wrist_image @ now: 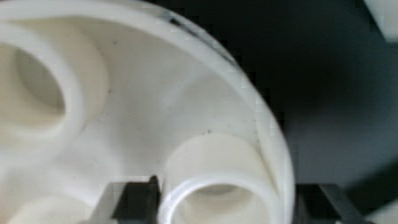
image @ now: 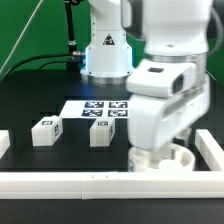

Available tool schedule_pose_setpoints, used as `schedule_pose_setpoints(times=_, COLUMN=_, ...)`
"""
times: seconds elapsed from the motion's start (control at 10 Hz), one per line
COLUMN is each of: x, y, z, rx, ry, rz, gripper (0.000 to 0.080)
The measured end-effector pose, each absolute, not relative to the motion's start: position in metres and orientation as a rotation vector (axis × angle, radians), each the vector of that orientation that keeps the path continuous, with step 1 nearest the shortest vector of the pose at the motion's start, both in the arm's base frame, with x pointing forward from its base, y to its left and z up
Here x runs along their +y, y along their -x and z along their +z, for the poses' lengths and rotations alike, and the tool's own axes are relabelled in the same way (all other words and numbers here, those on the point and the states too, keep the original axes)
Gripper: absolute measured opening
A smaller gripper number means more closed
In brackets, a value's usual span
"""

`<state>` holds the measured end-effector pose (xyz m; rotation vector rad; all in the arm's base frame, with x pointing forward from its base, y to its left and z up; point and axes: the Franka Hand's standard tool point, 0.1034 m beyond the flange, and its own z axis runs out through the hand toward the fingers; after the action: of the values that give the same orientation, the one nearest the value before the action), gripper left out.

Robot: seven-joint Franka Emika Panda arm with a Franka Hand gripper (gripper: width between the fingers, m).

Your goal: Assemble stool

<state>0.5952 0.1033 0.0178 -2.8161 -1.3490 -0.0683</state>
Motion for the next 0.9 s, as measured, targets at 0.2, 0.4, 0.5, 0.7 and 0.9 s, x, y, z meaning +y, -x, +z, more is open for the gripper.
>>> schedule_pose_setpoints(times=0.2, x=0.1129, y=-0.5952, z=0.0176, rx=-1.347, ry=2.818, rz=-0.063, gripper=0.0324)
schedule_pose_setpoints(times=0.4, x=0.1127, y=-0.5952, z=0.0174, rx=-1.344, ry=2.820, rz=-0.063, gripper=0.0324)
schedule_pose_setpoints(times=0.5, x=0.1127, y=-0.5951, z=0.0174, rx=-1.344, ry=2.820, rz=-0.063, gripper=0.0324)
schedule_pose_setpoints(times=0.7, x=0.1104, y=-0.5954, z=0.0173, rx=-1.342, ry=2.823, rz=-0.062, gripper=0.0400)
schedule_pose_setpoints(times=0.9, x=0.1041, y=-0.5963, z=0.0169, rx=-1.333, ry=2.833, rz=-0.059, gripper=0.0536)
